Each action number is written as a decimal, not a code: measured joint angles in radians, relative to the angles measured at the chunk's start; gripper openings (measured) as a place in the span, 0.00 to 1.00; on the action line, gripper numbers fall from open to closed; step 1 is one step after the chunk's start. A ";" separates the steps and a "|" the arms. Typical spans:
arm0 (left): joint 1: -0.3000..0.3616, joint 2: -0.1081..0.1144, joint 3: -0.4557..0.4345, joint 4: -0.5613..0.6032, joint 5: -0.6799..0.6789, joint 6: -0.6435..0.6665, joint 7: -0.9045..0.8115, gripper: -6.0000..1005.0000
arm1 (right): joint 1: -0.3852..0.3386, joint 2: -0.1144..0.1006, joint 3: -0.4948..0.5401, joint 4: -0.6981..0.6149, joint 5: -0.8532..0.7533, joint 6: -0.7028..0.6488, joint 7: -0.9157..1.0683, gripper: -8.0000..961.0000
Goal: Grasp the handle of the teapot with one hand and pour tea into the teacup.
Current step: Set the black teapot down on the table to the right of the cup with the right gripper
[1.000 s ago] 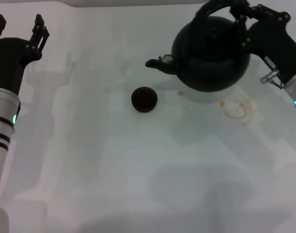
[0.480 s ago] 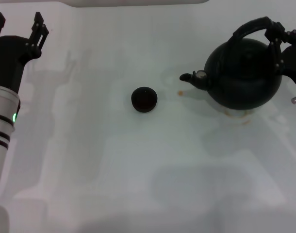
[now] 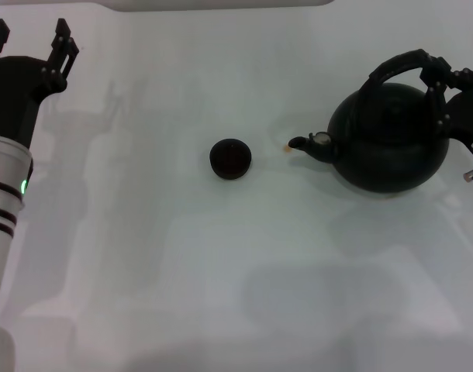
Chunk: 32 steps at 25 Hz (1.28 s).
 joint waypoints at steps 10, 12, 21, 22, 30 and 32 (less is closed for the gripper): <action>-0.001 0.001 0.000 0.000 0.000 -0.001 0.000 0.86 | -0.001 0.003 -0.002 -0.011 -0.002 0.024 0.001 0.25; -0.002 0.002 0.001 0.000 0.000 0.000 0.000 0.86 | -0.001 0.003 -0.003 -0.011 -0.002 0.037 0.008 0.25; 0.004 0.004 -0.002 -0.002 0.000 -0.003 0.001 0.86 | -0.004 0.002 -0.002 -0.011 -0.001 0.060 0.141 0.27; 0.005 0.003 -0.002 -0.002 0.000 -0.004 0.001 0.86 | -0.005 0.002 0.000 -0.010 0.000 0.059 0.160 0.28; 0.007 0.003 0.002 -0.002 0.000 -0.006 0.002 0.86 | -0.059 0.001 0.006 0.000 0.005 -0.028 0.243 0.50; 0.007 0.002 0.001 -0.002 0.000 -0.007 0.002 0.86 | -0.087 0.002 0.011 0.000 0.007 -0.066 0.244 0.77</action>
